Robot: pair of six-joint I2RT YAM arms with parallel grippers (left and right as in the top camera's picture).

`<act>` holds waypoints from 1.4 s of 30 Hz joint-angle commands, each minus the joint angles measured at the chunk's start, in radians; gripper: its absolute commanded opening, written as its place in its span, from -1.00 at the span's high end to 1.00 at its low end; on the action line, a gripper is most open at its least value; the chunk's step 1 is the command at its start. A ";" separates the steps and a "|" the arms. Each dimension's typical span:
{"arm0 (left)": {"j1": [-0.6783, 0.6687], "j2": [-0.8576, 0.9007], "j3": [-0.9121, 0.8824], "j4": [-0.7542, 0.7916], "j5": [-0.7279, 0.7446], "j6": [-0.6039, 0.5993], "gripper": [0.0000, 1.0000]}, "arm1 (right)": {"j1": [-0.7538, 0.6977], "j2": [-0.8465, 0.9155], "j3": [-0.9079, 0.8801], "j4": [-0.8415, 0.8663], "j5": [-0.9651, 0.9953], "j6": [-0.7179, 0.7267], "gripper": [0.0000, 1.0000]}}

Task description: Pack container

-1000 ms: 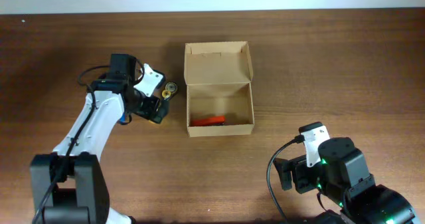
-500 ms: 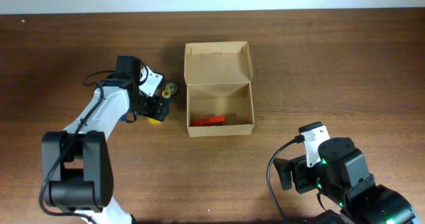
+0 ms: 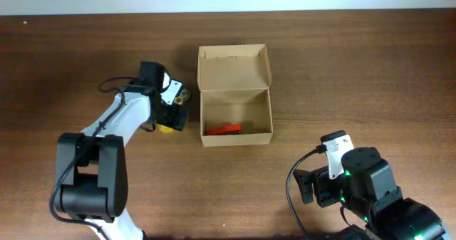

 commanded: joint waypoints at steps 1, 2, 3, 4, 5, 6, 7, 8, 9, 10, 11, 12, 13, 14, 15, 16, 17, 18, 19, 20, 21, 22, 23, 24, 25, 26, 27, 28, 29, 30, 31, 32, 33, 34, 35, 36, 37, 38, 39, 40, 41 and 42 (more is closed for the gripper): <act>0.003 0.018 -0.005 0.003 -0.032 -0.030 -0.83 | 0.006 0.000 -0.003 0.003 -0.005 -0.004 -0.98; 0.003 0.021 -0.005 0.003 -0.032 -0.030 -0.78 | 0.006 0.000 -0.003 0.002 -0.005 -0.004 -0.98; 0.003 0.024 -0.005 0.002 -0.032 -0.030 -0.68 | 0.006 0.000 -0.003 0.002 -0.005 -0.004 -0.99; 0.003 0.026 -0.005 0.002 -0.032 -0.030 -0.63 | 0.006 0.000 -0.003 0.002 -0.005 -0.004 -0.98; 0.003 0.028 -0.005 -0.001 -0.030 -0.030 -0.63 | 0.006 0.000 -0.003 0.002 -0.005 -0.004 -0.98; 0.003 0.028 -0.005 -0.006 -0.028 -0.030 -0.62 | 0.006 0.000 -0.003 0.002 -0.005 -0.004 -0.98; 0.003 0.028 -0.005 -0.010 -0.028 -0.030 -0.62 | 0.006 0.000 -0.003 0.002 -0.005 -0.004 -0.98; 0.003 0.028 -0.005 -0.016 -0.028 -0.030 -0.61 | 0.006 0.000 -0.003 0.003 -0.005 -0.004 -0.98; 0.003 0.028 -0.005 -0.022 -0.028 -0.030 -0.61 | 0.006 0.000 -0.003 0.003 -0.005 -0.004 -0.98; 0.003 0.028 -0.006 -0.028 -0.029 -0.030 -0.61 | 0.006 0.000 -0.003 0.002 -0.005 -0.004 -0.98; 0.003 0.029 -0.007 -0.029 -0.029 -0.030 -0.61 | 0.006 0.000 -0.003 0.003 -0.005 -0.004 -0.98; 0.003 0.030 -0.008 -0.031 -0.029 -0.030 -0.61 | 0.006 0.000 -0.003 0.002 -0.005 -0.004 -0.99; 0.003 0.032 -0.010 -0.031 -0.028 -0.030 -0.61 | 0.006 0.000 -0.003 0.002 -0.005 -0.004 -0.99; 0.003 0.032 -0.014 -0.031 -0.028 -0.030 -0.61 | 0.006 0.000 -0.003 0.003 -0.005 -0.004 -0.98; 0.003 0.033 -0.018 -0.031 -0.028 -0.030 -0.61 | 0.006 0.000 -0.003 0.002 -0.005 -0.004 -0.98; 0.003 0.033 -0.021 -0.031 -0.028 -0.030 -0.61 | 0.006 0.000 -0.003 0.002 -0.005 -0.004 -0.99; 0.003 0.033 -0.025 -0.031 -0.028 -0.030 -0.61 | 0.006 0.000 -0.003 0.002 -0.005 -0.004 -0.98; 0.003 0.033 -0.026 -0.030 -0.028 -0.030 -0.61 | 0.006 0.000 -0.003 0.002 -0.005 -0.004 -0.99; 0.003 0.033 -0.026 -0.030 -0.028 -0.030 -0.61 | 0.006 0.000 -0.003 0.002 -0.005 -0.004 -0.98; 0.003 0.033 -0.027 -0.027 -0.028 -0.030 -0.61 | 0.006 0.000 -0.003 0.003 -0.005 -0.004 -0.98; 0.003 0.033 -0.029 -0.023 -0.028 -0.030 -0.61 | 0.006 0.000 -0.003 0.003 -0.005 -0.004 -0.98; 0.003 0.033 -0.032 -0.016 -0.028 -0.030 -0.61 | 0.006 0.000 -0.003 0.003 -0.005 -0.004 -0.98; 0.003 0.033 -0.035 -0.010 -0.028 -0.030 -0.61 | 0.006 0.000 -0.003 0.002 -0.005 -0.004 -0.98; 0.003 0.033 -0.038 -0.005 -0.028 -0.030 -0.61 | 0.006 0.000 -0.003 0.003 -0.005 -0.004 -0.99; 0.003 0.034 -0.039 -0.004 -0.028 -0.030 -0.61 | 0.006 0.000 -0.003 0.003 -0.005 -0.004 -0.98; 0.003 0.033 -0.039 -0.004 -0.028 -0.030 -0.59 | 0.006 0.000 -0.003 0.003 -0.005 -0.004 -0.98; 0.003 0.033 -0.039 -0.005 -0.028 -0.030 -0.52 | 0.006 0.000 -0.003 0.002 -0.005 -0.004 -0.98; 0.003 0.034 -0.039 -0.005 -0.028 -0.030 -0.45 | 0.006 0.000 -0.003 0.002 -0.005 -0.004 -0.98; 0.003 0.034 -0.039 -0.005 -0.028 -0.030 -0.40 | 0.006 0.000 -0.003 0.002 -0.005 -0.004 -0.99; 0.003 0.033 -0.040 -0.005 -0.028 -0.030 -0.36 | 0.006 0.000 -0.003 0.003 -0.005 -0.004 -0.99; 0.003 0.034 -0.041 -0.005 -0.028 -0.030 -0.30 | 0.006 0.000 -0.003 0.002 -0.005 -0.004 -0.98; 0.003 0.034 -0.043 -0.005 -0.028 -0.030 -0.26 | 0.006 0.000 -0.003 0.003 -0.005 -0.004 -0.98; 0.003 0.034 -0.048 -0.004 -0.028 -0.030 -0.22 | 0.006 0.000 -0.003 0.003 -0.005 -0.004 -0.98; 0.003 0.033 -0.051 -0.005 -0.028 -0.030 -0.17 | 0.006 0.000 -0.003 0.002 -0.005 -0.004 -0.98; 0.003 0.033 -0.054 -0.006 -0.028 -0.031 -0.13 | 0.006 0.000 -0.003 0.002 -0.005 -0.004 -0.98; 0.003 0.033 -0.057 -0.006 -0.029 -0.038 -0.10 | 0.006 0.000 -0.003 0.002 -0.005 -0.004 -0.98; 0.003 0.033 -0.058 -0.006 -0.028 -0.043 -0.10 | 0.006 0.000 -0.003 0.002 -0.005 -0.004 -0.99; 0.003 0.033 -0.058 -0.007 -0.028 -0.053 -0.09 | 0.006 0.000 -0.003 0.002 -0.005 -0.004 -0.98; 0.003 0.033 -0.058 -0.008 -0.028 -0.061 -0.09 | 0.006 0.000 -0.003 0.003 -0.005 -0.004 -0.98; 0.003 0.033 -0.058 -0.009 -0.028 -0.073 -0.08 | 0.006 0.000 -0.003 0.002 -0.005 -0.004 -0.98; 0.003 0.033 -0.058 -0.010 -0.028 -0.085 -0.07 | 0.006 0.000 -0.003 0.003 -0.005 -0.004 -0.98; 0.003 0.033 -0.057 -0.013 -0.028 -0.101 -0.06 | 0.006 0.000 -0.003 0.002 -0.005 -0.004 -0.98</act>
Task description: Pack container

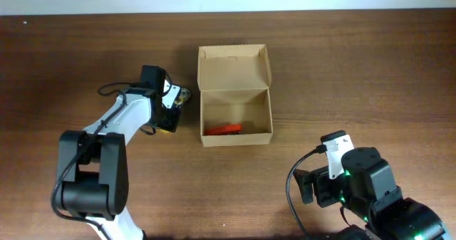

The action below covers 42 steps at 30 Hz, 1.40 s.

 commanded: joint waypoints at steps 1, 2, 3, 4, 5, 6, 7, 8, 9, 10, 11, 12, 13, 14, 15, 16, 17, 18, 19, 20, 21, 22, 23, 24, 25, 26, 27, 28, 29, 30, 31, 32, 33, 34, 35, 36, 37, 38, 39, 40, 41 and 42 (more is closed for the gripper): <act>0.002 0.016 -0.031 -0.016 -0.010 -0.067 0.00 | 0.006 0.000 -0.003 0.002 -0.005 -0.004 -0.98; 0.002 0.016 -0.029 -0.024 -0.010 -0.082 0.04 | 0.006 0.000 -0.003 0.002 -0.005 -0.004 -0.99; 0.002 0.015 -0.026 -0.035 -0.005 -0.093 0.08 | 0.006 0.000 -0.003 0.003 -0.005 -0.004 -0.99; 0.002 0.014 -0.021 -0.045 -0.002 -0.100 0.09 | 0.006 0.000 -0.003 0.003 -0.005 -0.004 -0.98; 0.002 0.011 -0.015 -0.061 -0.002 -0.110 0.11 | 0.006 0.000 -0.003 0.003 -0.005 -0.004 -0.98; 0.002 0.008 -0.007 -0.076 -0.002 -0.116 0.16 | 0.006 0.000 -0.003 0.002 -0.005 -0.004 -0.98; 0.002 0.003 0.000 -0.089 -0.002 -0.119 0.17 | 0.006 0.000 -0.003 0.002 -0.005 -0.004 -0.98; 0.002 -0.003 0.009 -0.102 -0.001 -0.120 0.18 | 0.006 0.000 -0.003 0.003 -0.005 -0.004 -0.98; 0.002 -0.010 0.018 -0.115 -0.001 -0.123 0.19 | 0.006 0.000 -0.003 0.002 -0.005 -0.004 -0.98; 0.002 -0.022 0.030 -0.129 0.001 -0.123 0.20 | 0.006 0.000 -0.003 0.002 -0.005 -0.004 -0.98; 0.002 -0.037 0.041 -0.141 0.002 -0.124 0.20 | 0.006 0.000 -0.003 0.003 -0.005 -0.004 -0.98; 0.002 -0.058 0.052 -0.153 0.003 -0.130 0.20 | 0.006 0.000 -0.003 0.003 -0.005 -0.004 -0.98; 0.002 -0.081 0.065 -0.164 0.005 -0.130 0.20 | 0.006 0.000 -0.003 0.003 -0.005 -0.004 -0.98; 0.002 -0.103 0.077 -0.172 0.005 -0.131 0.20 | 0.006 0.000 -0.003 0.002 -0.005 -0.004 -0.98; 0.002 -0.132 0.092 -0.179 0.005 -0.131 0.20 | 0.006 0.000 -0.003 0.003 -0.005 -0.004 -0.98; 0.002 -0.158 0.104 -0.179 0.005 -0.130 0.20 | 0.006 0.000 -0.003 0.002 -0.005 -0.004 -0.98; -0.002 -0.189 0.116 -0.179 0.005 -0.130 0.21 | 0.006 0.000 -0.003 0.002 -0.005 -0.004 -0.98; -0.009 -0.216 0.127 -0.178 0.005 -0.130 0.20 | 0.006 0.000 -0.003 0.002 -0.005 -0.004 -0.98; -0.019 -0.245 0.142 -0.176 0.005 -0.130 0.19 | 0.006 0.000 -0.003 0.002 -0.005 -0.004 -0.99; -0.034 -0.275 0.158 -0.174 0.005 -0.129 0.19 | 0.006 0.000 -0.003 0.003 -0.005 -0.004 -0.98; -0.048 -0.293 0.170 -0.171 0.005 -0.125 0.18 | 0.006 0.000 -0.003 0.002 -0.005 -0.004 -0.99; -0.069 -0.311 0.183 -0.168 0.005 -0.117 0.18 | 0.006 0.000 -0.003 0.002 -0.005 -0.004 -0.98; -0.090 -0.320 0.196 -0.167 0.005 -0.108 0.18 | 0.006 0.000 -0.003 0.003 -0.005 -0.004 -0.98; -0.115 -0.326 0.212 -0.167 0.005 -0.098 0.17 | 0.006 0.000 -0.003 0.002 -0.005 -0.004 -0.98; -0.140 -0.326 0.227 -0.167 0.005 -0.092 0.17 | 0.006 0.000 -0.003 0.003 -0.005 -0.004 -0.99; -0.165 -0.326 0.240 -0.164 0.005 -0.092 0.17 | 0.006 0.000 -0.003 0.003 -0.005 -0.004 -0.99; -0.198 -0.324 0.248 -0.150 0.005 -0.091 0.17 | 0.006 0.000 -0.003 0.003 -0.005 -0.004 -0.99; -0.223 -0.323 0.251 -0.135 0.005 -0.092 0.17 | 0.006 0.000 -0.003 0.002 -0.005 -0.004 -0.98; -0.247 -0.322 0.251 -0.117 0.005 -0.092 0.17 | 0.006 0.000 -0.003 0.002 -0.005 -0.004 -0.98; -0.270 -0.320 0.251 -0.102 0.005 -0.092 0.16 | 0.006 0.000 -0.003 0.002 -0.005 -0.004 -0.98; -0.294 -0.314 0.251 -0.085 0.006 -0.092 0.16 | 0.006 0.000 -0.003 0.003 -0.005 -0.004 -0.98; -0.314 -0.309 0.251 -0.075 0.010 -0.092 0.15 | 0.006 0.000 -0.003 0.002 -0.005 -0.004 -0.98; -0.338 -0.298 0.251 -0.064 0.016 -0.092 0.15 | 0.006 0.000 -0.003 0.003 -0.005 -0.004 -0.98; -0.352 -0.290 0.251 -0.058 0.022 -0.092 0.15 | 0.006 0.000 -0.003 0.002 -0.005 -0.004 -0.98; -0.369 -0.278 0.251 -0.052 0.032 -0.092 0.15 | 0.006 0.000 -0.003 0.002 -0.005 -0.004 -0.98; -0.384 -0.266 0.251 -0.044 0.043 -0.092 0.15 | 0.006 0.000 -0.003 0.003 -0.005 -0.004 -0.98; -0.401 -0.249 0.251 -0.035 0.062 -0.092 0.15 | 0.006 0.000 -0.003 0.002 -0.005 -0.004 -0.98; -0.415 -0.235 0.251 -0.026 0.074 -0.092 0.15 | 0.006 0.000 -0.003 0.003 -0.005 -0.004 -0.98; -0.431 -0.218 0.251 -0.014 0.085 -0.092 0.15 | 0.006 0.000 -0.003 0.003 -0.005 -0.004 -0.99; -0.444 -0.204 0.251 -0.006 0.087 -0.092 0.15 | 0.006 0.000 -0.003 0.003 -0.005 -0.004 -0.98; -0.457 -0.190 0.251 0.002 0.087 -0.092 0.15 | 0.006 0.000 -0.003 0.003 -0.005 -0.004 -0.98; -0.470 -0.176 0.251 0.007 0.087 -0.092 0.15 | 0.006 0.000 -0.003 0.003 -0.005 -0.004 -0.98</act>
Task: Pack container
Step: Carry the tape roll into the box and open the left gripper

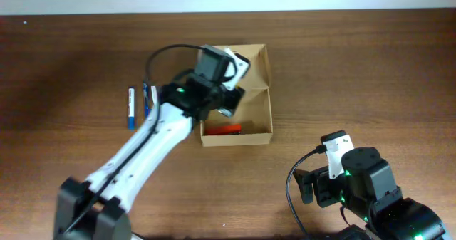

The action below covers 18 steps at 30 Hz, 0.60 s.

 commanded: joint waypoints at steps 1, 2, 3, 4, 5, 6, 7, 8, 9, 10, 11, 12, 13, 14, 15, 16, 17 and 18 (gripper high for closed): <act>-0.045 0.054 0.014 0.015 0.035 0.017 0.15 | 0.006 0.000 -0.003 0.002 -0.005 -0.005 -0.99; -0.056 0.065 0.014 0.018 0.035 0.017 0.15 | 0.006 0.000 -0.003 0.003 -0.005 -0.005 -0.98; -0.067 0.079 0.014 0.019 0.035 0.017 0.15 | 0.006 0.000 -0.003 0.002 -0.005 -0.005 -0.98; -0.075 0.091 0.014 0.022 0.035 0.017 0.15 | 0.006 0.000 -0.003 0.003 -0.005 -0.005 -0.98; -0.083 0.105 0.014 0.026 0.035 0.016 0.16 | 0.006 0.000 -0.003 0.003 -0.005 -0.005 -0.98; -0.090 0.119 0.014 0.034 0.035 0.016 0.15 | 0.006 0.000 -0.003 0.002 -0.005 -0.005 -0.98; -0.095 0.128 0.014 0.040 0.035 0.016 0.15 | 0.006 0.000 -0.003 0.002 -0.005 -0.005 -0.98; -0.099 0.139 0.014 0.047 0.035 0.016 0.15 | 0.006 0.000 -0.003 0.002 -0.005 -0.005 -0.98; -0.102 0.148 0.014 0.053 0.036 0.016 0.16 | 0.006 0.000 -0.003 0.003 -0.005 -0.005 -0.99; -0.106 0.155 0.014 0.060 0.035 0.016 0.15 | 0.006 0.000 -0.003 0.002 -0.005 -0.005 -0.98; -0.106 0.164 0.014 0.064 0.036 0.016 0.15 | 0.006 0.000 -0.003 0.003 -0.005 -0.005 -0.99; -0.108 0.166 0.014 0.068 0.035 0.016 0.15 | 0.006 0.000 -0.003 0.003 -0.005 -0.005 -0.98; -0.108 0.171 0.014 0.071 0.035 0.016 0.15 | 0.006 0.000 -0.003 0.003 -0.005 -0.005 -0.98; -0.108 0.174 0.014 0.074 0.036 0.016 0.15 | 0.006 0.000 -0.003 0.002 -0.005 -0.005 -0.98; -0.108 0.177 0.014 0.076 0.035 0.016 0.16 | 0.006 0.000 -0.003 0.002 -0.005 -0.005 -0.98; -0.108 0.179 0.014 0.078 0.035 0.016 0.15 | 0.006 0.000 -0.003 0.002 -0.005 -0.005 -0.98; -0.108 0.182 0.014 0.079 0.033 0.016 0.15 | 0.006 0.000 -0.003 0.002 -0.005 -0.005 -0.98; -0.108 0.184 0.014 0.079 0.021 0.016 0.15 | 0.006 0.000 -0.003 0.002 -0.005 -0.005 -0.98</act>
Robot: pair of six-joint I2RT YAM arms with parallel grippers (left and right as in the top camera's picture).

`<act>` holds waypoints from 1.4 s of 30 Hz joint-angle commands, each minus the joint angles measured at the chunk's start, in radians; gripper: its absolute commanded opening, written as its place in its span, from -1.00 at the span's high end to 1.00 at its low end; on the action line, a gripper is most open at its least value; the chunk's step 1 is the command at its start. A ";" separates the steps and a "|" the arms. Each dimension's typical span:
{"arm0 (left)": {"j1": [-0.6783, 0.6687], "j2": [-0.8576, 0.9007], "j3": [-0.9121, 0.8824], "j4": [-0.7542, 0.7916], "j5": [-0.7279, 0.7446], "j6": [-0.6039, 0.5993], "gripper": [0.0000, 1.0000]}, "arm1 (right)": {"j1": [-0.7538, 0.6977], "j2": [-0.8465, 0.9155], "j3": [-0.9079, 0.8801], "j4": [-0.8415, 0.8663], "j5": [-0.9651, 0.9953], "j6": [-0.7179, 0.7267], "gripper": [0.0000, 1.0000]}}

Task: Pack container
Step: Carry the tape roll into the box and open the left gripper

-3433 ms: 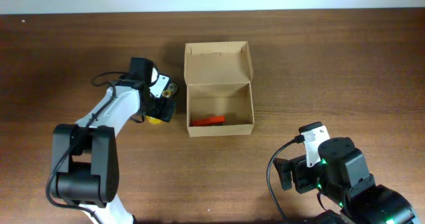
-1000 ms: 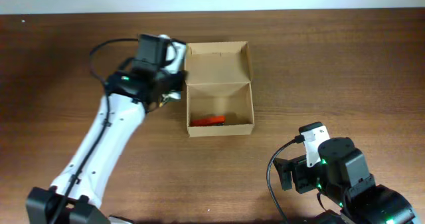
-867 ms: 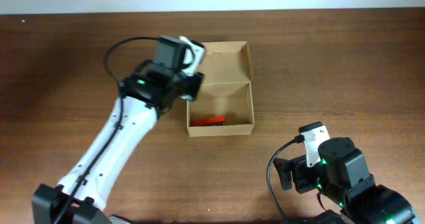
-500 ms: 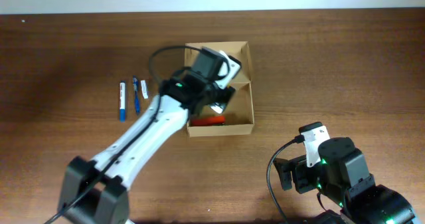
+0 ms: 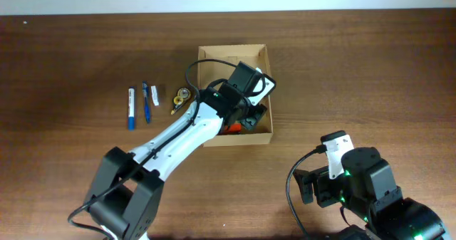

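Observation:
The open cardboard box (image 5: 208,112) stands mid-table with its lid flap (image 5: 221,62) folded back. An orange item (image 5: 229,130) lies on the box floor by the front wall, partly covered. My left arm reaches in from the lower left, and its wrist sits over the right half of the box. The left gripper (image 5: 254,116) hangs low inside the box under the dark wrist, so its fingers and anything between them are hidden. My right gripper (image 5: 305,186) rests at the front right, far from the box, and its fingers cannot be made out.
Left of the box lie a blue-capped marker (image 5: 131,108), a blue pen (image 5: 146,103), a small white piece (image 5: 154,94) and a small gold-coloured object (image 5: 182,95). The right arm's base (image 5: 370,190) fills the front right corner.
The left wrist has moved from the box's left wall to over its right half, lower inside. The gold object beside the box is now uncovered. The right arm is unchanged.
The left gripper was first down at a yellow object on the table left of the box, and stayed there at the second moment. Then it was over the box's left edge and the yellow object's spot was hidden. Now that spot is bare and the gripper sits inside the box.

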 commanded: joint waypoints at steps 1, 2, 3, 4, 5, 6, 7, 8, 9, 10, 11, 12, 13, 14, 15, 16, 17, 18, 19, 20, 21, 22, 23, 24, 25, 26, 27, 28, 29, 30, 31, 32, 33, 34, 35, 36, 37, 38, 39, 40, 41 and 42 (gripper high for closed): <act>-0.002 0.017 0.014 0.005 -0.021 0.016 0.15 | 0.006 0.000 -0.003 0.002 -0.005 -0.004 -0.98; -0.001 0.018 0.014 0.005 -0.047 0.016 0.15 | 0.006 0.000 -0.003 0.002 -0.005 -0.004 -0.98; 0.002 0.018 0.014 0.005 -0.081 0.017 0.15 | 0.006 0.000 -0.003 0.002 -0.005 -0.004 -0.98; 0.007 0.018 0.014 0.004 -0.107 0.018 0.15 | 0.006 0.000 -0.003 0.002 -0.005 -0.004 -0.98; 0.014 0.018 0.014 0.003 -0.113 0.031 0.15 | 0.006 0.000 -0.003 0.002 -0.005 -0.004 -0.99; 0.022 0.018 0.014 0.002 -0.112 0.039 0.15 | 0.006 0.000 -0.003 0.002 -0.005 -0.004 -0.98; 0.028 0.018 0.014 0.001 -0.112 0.039 0.15 | 0.006 0.000 -0.003 0.003 -0.005 -0.004 -0.98; 0.034 0.018 0.014 0.000 -0.111 0.039 0.15 | 0.006 0.000 -0.003 0.002 -0.005 -0.004 -0.98; 0.039 0.018 0.014 -0.001 -0.108 0.039 0.15 | 0.006 0.000 -0.003 0.003 -0.005 -0.004 -0.98; 0.044 0.018 0.014 -0.001 -0.104 0.039 0.15 | 0.006 0.000 -0.003 0.002 -0.005 -0.004 -0.98; 0.046 0.018 0.014 -0.001 -0.099 0.039 0.15 | 0.006 0.000 -0.003 0.002 -0.005 -0.004 -0.98; 0.047 0.018 0.014 -0.001 -0.097 0.039 0.15 | 0.006 0.000 -0.003 0.002 -0.005 -0.004 -0.99; 0.046 0.018 0.014 -0.001 -0.097 0.039 0.15 | 0.006 0.000 -0.003 0.003 -0.005 -0.004 -0.98; 0.046 0.020 0.014 -0.002 -0.098 0.039 0.15 | 0.006 0.000 -0.003 0.002 -0.005 -0.004 -0.98; 0.046 0.020 0.014 -0.006 -0.098 0.039 0.15 | 0.006 0.000 -0.003 0.003 -0.005 -0.004 -0.98; 0.046 0.023 0.014 -0.014 -0.104 0.039 0.15 | 0.006 0.000 -0.003 0.002 -0.005 -0.004 -0.98; 0.046 0.025 0.014 -0.026 -0.118 0.039 0.15 | 0.006 0.000 -0.003 0.002 -0.005 -0.004 -0.98; 0.046 0.029 0.014 -0.041 -0.138 0.038 0.16 | 0.006 0.000 -0.003 0.002 -0.005 -0.004 -0.98; 0.046 0.031 0.014 -0.057 -0.163 0.038 0.16 | 0.006 0.000 -0.003 0.002 -0.005 -0.004 -0.98; 0.046 0.033 0.014 -0.071 -0.188 0.038 0.16 | 0.006 0.000 -0.003 0.003 -0.005 -0.004 -0.98; 0.046 0.034 0.014 -0.084 -0.214 0.038 0.17 | 0.006 0.000 -0.003 0.002 -0.005 -0.004 -0.98; 0.046 0.035 0.014 -0.094 -0.242 0.038 0.16 | 0.006 0.000 -0.003 0.003 -0.005 -0.004 -0.99; 0.047 0.035 0.014 -0.101 -0.266 0.038 0.17 | 0.006 0.000 -0.003 0.003 -0.005 -0.004 -0.98; 0.048 0.035 0.014 -0.107 -0.283 0.038 0.17 | 0.006 0.000 -0.003 0.003 -0.005 -0.004 -0.98; 0.053 0.035 0.014 -0.111 -0.291 0.038 0.16 | 0.006 0.000 -0.003 0.002 -0.005 -0.004 -0.98; 0.060 0.035 0.014 -0.118 -0.288 0.037 0.17 | 0.006 0.000 -0.003 0.002 -0.005 -0.004 -0.98; 0.066 0.035 0.014 -0.124 -0.288 0.034 0.17 | 0.006 0.000 -0.003 0.002 -0.005 -0.004 -0.98; 0.071 0.035 0.014 -0.131 -0.288 0.034 0.17 | 0.006 0.000 -0.003 0.002 -0.005 -0.004 -0.98; 0.078 0.035 0.014 -0.138 -0.288 0.034 0.17 | 0.006 0.000 -0.003 0.002 -0.005 -0.004 -0.98; 0.085 0.035 0.014 -0.145 -0.288 0.033 0.17 | 0.006 0.000 -0.003 0.002 -0.005 -0.004 -0.98; 0.091 0.035 0.014 -0.151 -0.288 0.034 0.17 | 0.006 0.000 -0.003 0.003 -0.005 -0.004 -0.98; 0.099 0.035 0.014 -0.154 -0.288 0.034 0.17 | 0.006 0.000 -0.003 0.003 -0.005 -0.004 -0.98; 0.105 0.035 0.014 -0.156 -0.287 0.034 0.17 | 0.006 0.000 -0.003 0.002 -0.005 -0.004 -0.98; 0.110 0.035 0.014 -0.156 -0.279 0.035 0.16 | 0.006 0.000 -0.003 0.003 -0.005 -0.004 -0.98; 0.114 0.035 0.014 -0.156 -0.267 0.035 0.17 | 0.006 0.000 -0.003 0.002 -0.005 -0.004 -0.98; 0.117 0.035 0.014 -0.156 -0.249 0.035 0.17 | 0.006 0.000 -0.003 0.002 -0.005 -0.004 -0.98; 0.119 0.035 0.014 -0.156 -0.236 0.035 0.16 | 0.006 0.000 -0.003 0.002 -0.005 -0.004 -0.98; 0.120 0.036 0.014 -0.156 -0.231 0.035 0.17 | 0.006 0.000 -0.003 0.003 -0.005 -0.004 -0.98; 0.120 0.038 0.014 -0.156 -0.228 0.035 0.17 | 0.006 0.000 -0.003 0.002 -0.005 -0.004 -0.98; 0.120 0.040 0.014 -0.156 -0.228 0.035 0.17 | 0.006 0.000 -0.003 0.002 -0.005 -0.004 -0.98; 0.120 0.043 0.014 -0.156 -0.228 0.035 0.16 | 0.006 0.000 -0.003 0.002 -0.005 -0.004 -0.98; 0.120 0.048 0.014 -0.156 -0.228 0.035 0.17 | 0.006 0.000 -0.003 0.002 -0.005 -0.004 -0.98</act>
